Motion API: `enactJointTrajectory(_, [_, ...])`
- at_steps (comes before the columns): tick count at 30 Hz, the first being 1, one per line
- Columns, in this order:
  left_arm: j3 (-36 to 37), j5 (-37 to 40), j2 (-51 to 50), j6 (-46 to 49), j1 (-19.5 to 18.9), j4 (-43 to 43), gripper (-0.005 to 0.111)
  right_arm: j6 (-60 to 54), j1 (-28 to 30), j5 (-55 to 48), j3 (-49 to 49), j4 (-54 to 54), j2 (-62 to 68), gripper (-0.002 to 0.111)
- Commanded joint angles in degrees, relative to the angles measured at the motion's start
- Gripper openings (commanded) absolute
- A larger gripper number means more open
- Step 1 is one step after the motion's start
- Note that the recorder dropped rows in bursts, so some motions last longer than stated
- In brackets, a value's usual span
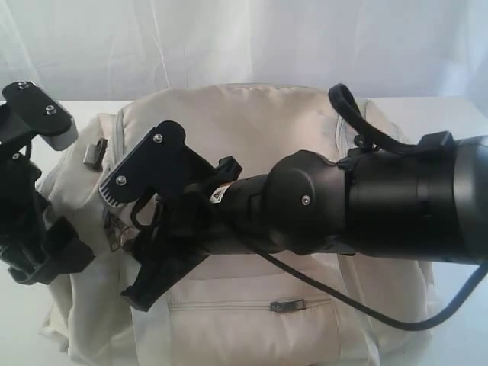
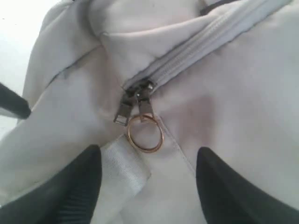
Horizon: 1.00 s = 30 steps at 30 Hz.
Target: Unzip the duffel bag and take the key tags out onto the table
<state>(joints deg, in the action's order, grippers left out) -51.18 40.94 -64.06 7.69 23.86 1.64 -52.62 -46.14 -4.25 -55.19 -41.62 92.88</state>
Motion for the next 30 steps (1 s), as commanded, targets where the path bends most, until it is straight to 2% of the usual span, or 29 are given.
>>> enactJointTrajectory(1, [0.46, -3.65, 0.42, 0.12, 0.25, -2.49, 0.084, 0.04, -0.09, 1.79, -0.23, -0.33, 0.74, 0.056])
enactJointTrajectory(8, [0.46, -3.88, 0.42, 0.12, 0.25, -2.72, 0.084, 0.4, -0.09, 6.07, -0.28, -0.33, 3.32, 0.056])
enactJointTrajectory(22, [0.46, -5.32, 0.42, 0.12, 0.25, -3.07, 0.084, 1.48, -0.09, 6.76, -3.59, -0.33, 9.04, 0.055])
enactJointTrajectory(25, [0.46, -5.32, 0.42, 0.12, 0.25, -3.07, 0.084, 1.48, -0.09, 5.83, -3.59, -0.33, 9.16, 0.045])
enactJointTrajectory(30, [0.46, -5.32, 0.42, 0.12, 0.25, -3.07, 0.084, 1.48, -0.09, 6.59, -3.59, -0.33, 9.16, 0.018])
